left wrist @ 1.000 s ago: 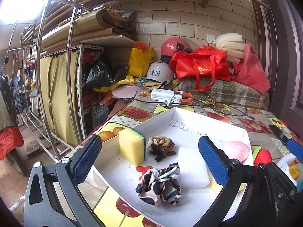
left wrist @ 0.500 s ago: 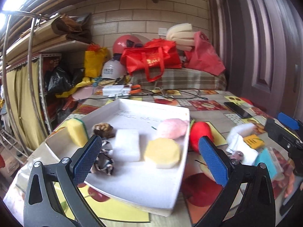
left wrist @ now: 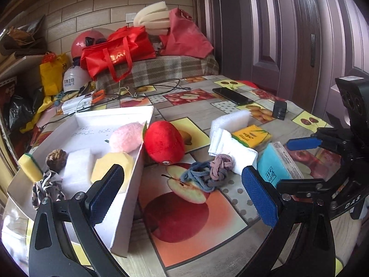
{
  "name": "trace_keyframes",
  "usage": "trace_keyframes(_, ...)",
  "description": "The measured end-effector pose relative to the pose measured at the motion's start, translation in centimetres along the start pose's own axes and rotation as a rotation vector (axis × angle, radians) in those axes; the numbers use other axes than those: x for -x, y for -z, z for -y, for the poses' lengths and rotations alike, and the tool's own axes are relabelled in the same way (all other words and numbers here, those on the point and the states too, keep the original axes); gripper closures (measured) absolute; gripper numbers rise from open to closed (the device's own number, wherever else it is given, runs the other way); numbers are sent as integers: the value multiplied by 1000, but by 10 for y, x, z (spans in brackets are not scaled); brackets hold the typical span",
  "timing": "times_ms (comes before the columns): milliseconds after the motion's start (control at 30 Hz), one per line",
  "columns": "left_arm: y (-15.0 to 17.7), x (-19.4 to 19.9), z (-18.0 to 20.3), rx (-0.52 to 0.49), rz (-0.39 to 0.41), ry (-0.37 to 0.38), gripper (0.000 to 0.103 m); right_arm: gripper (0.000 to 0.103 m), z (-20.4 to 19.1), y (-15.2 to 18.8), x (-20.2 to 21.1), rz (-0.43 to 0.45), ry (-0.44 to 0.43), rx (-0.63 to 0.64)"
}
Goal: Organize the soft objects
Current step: 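Grasp the grey and pink hair ties with left tool while right tool grasps a tissue pack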
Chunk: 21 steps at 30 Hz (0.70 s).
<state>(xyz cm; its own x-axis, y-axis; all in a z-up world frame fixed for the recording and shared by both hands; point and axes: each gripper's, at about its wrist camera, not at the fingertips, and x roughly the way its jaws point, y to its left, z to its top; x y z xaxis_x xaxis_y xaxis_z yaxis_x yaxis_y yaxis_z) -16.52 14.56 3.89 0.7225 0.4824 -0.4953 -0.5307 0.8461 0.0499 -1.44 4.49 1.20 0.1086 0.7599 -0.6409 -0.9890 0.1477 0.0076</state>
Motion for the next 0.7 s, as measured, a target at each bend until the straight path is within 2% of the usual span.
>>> trace_keyframes(67, 0, -9, 6, -30, -49, 25, 0, 28, -4, 1, -17, -81, 1, 1)
trace_keyframes(133, 0, -20, 13, -63, -103, 46, 1, 52, 1, 2, -27, -130, -13, -29)
trace_keyframes(167, 1, -24, 17, -79, -126, 54, 4, 58, 6, 3, -27, -129, -27, -53)
trace_keyframes(200, 1, -27, 20, -90, -146, 57, 8, 73, 12, 4, -23, -117, -38, -77)
trace_keyframes(233, 1, -31, 22, -94, -164, 62, 9, 77, 16, 7, -20, -112, -42, -86)
trace_keyframes(267, 1, -35, 24, -91, -177, 70, 10, 77, 22, 9, -15, -102, -44, -106)
trace_keyframes(333, -1, -43, 25, -71, -201, 76, 21, 77, 36, 12, -4, -58, -19, -141)
trace_keyframes(367, -2, -49, 25, -57, -219, 74, 22, 77, 42, 13, 2, -37, 7, -153)
trace_keyframes(467, -5, -65, 26, -22, -271, 66, 26, 77, 64, 15, 7, -13, 35, -215)
trace_keyframes(567, -5, -75, 28, -15, -303, 46, 27, 77, 77, 16, 5, -20, 6, -278)
trace_keyframes(700, -6, -84, 30, -16, -330, 21, 28, 77, 81, 15, 3, -24, -13, -297)
